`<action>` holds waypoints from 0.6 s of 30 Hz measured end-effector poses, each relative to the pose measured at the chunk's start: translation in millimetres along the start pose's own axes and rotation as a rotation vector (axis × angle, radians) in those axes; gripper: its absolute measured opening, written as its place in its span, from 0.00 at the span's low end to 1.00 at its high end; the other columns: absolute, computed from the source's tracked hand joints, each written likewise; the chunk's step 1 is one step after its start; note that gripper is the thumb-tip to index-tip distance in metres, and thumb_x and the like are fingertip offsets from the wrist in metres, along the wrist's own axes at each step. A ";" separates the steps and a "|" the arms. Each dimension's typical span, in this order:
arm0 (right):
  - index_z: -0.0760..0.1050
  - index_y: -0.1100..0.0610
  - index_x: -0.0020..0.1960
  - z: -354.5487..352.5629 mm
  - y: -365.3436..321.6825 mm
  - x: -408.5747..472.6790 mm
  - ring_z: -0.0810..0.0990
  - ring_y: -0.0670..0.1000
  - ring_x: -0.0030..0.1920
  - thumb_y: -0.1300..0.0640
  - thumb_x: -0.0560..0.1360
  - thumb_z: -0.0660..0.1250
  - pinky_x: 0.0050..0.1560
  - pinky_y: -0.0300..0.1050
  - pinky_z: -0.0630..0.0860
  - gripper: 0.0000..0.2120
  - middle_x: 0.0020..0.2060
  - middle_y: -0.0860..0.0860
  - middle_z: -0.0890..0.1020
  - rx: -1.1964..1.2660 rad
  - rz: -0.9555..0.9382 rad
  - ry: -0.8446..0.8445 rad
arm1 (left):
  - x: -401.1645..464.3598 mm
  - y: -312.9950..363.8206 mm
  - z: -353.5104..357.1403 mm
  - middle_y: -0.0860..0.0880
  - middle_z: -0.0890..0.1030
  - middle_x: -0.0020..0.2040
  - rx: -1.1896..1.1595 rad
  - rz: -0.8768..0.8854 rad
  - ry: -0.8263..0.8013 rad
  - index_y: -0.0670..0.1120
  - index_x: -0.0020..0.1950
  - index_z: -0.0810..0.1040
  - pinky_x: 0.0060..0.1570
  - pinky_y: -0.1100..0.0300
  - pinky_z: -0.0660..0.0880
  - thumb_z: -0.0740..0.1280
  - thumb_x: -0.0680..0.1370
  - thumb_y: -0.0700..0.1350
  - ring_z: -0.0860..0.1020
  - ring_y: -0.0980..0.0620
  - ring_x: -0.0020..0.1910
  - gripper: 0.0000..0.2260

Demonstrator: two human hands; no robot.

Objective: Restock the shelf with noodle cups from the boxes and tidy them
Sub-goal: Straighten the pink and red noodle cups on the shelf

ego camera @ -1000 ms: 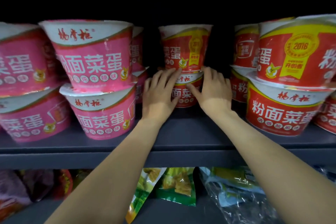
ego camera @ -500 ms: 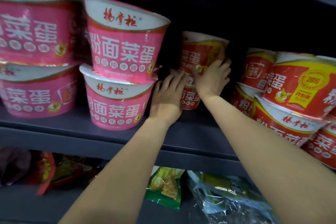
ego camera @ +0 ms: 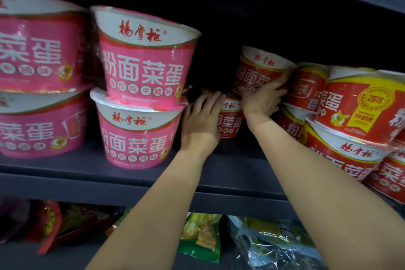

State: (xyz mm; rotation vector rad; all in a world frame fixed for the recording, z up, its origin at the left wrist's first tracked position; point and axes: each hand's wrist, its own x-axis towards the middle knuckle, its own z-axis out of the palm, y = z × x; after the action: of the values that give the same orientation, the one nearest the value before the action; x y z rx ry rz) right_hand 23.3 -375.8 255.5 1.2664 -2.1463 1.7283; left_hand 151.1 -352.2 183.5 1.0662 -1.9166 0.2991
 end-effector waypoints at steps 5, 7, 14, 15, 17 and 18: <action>0.46 0.51 0.76 -12.3 8.1 -11.1 0.70 0.53 0.67 0.44 0.63 0.78 0.65 0.48 0.67 0.54 0.69 0.54 0.67 0.234 -0.248 -0.159 | -0.5 -1.2 1.2 0.46 0.74 0.66 0.038 -0.005 0.134 0.45 0.65 0.74 0.58 0.47 0.69 0.71 0.62 0.35 0.69 0.44 0.64 0.31; 0.46 0.51 0.76 -10.5 1.7 -13.3 0.69 0.55 0.68 0.39 0.62 0.76 0.68 0.59 0.66 0.55 0.70 0.54 0.67 0.200 -0.266 -0.218 | -1.7 -2.0 0.0 0.45 0.76 0.63 0.036 -0.017 0.162 0.45 0.64 0.75 0.56 0.47 0.70 0.70 0.62 0.35 0.69 0.44 0.62 0.29; 0.53 0.58 0.74 -8.2 -7.0 -18.3 0.70 0.57 0.67 0.42 0.66 0.76 0.66 0.53 0.70 0.48 0.68 0.57 0.68 0.214 -0.177 -0.282 | -3.4 0.2 -0.6 0.44 0.75 0.64 0.076 -0.020 0.098 0.43 0.67 0.73 0.58 0.47 0.69 0.71 0.63 0.35 0.73 0.41 0.63 0.31; 0.55 0.58 0.73 -6.8 -9.1 -18.5 0.71 0.57 0.66 0.42 0.66 0.76 0.64 0.52 0.70 0.47 0.68 0.57 0.68 0.197 -0.162 -0.283 | -3.2 0.1 -0.2 0.44 0.75 0.64 0.092 -0.022 0.101 0.43 0.67 0.73 0.58 0.47 0.69 0.71 0.63 0.35 0.73 0.41 0.62 0.31; 0.57 0.60 0.72 -2.8 -13.4 -19.2 0.71 0.57 0.66 0.41 0.67 0.75 0.63 0.50 0.70 0.45 0.67 0.58 0.68 0.148 -0.134 -0.299 | -3.0 -0.6 0.7 0.43 0.75 0.65 0.136 -0.028 0.100 0.42 0.67 0.73 0.57 0.46 0.70 0.71 0.63 0.36 0.73 0.41 0.62 0.31; 0.57 0.60 0.72 -1.8 -15.1 -19.9 0.71 0.58 0.66 0.41 0.68 0.74 0.63 0.50 0.70 0.44 0.67 0.58 0.67 0.137 -0.128 -0.311 | -3.0 -1.0 1.0 0.43 0.75 0.65 0.150 -0.031 0.088 0.42 0.68 0.72 0.58 0.46 0.70 0.71 0.64 0.36 0.73 0.41 0.63 0.31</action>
State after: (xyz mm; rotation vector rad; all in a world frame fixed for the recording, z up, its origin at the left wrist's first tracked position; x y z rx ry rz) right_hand 45.3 -363.8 256.5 1.7730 -2.0684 1.7490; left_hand 152.0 -351.7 180.4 1.1604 -1.8202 0.4707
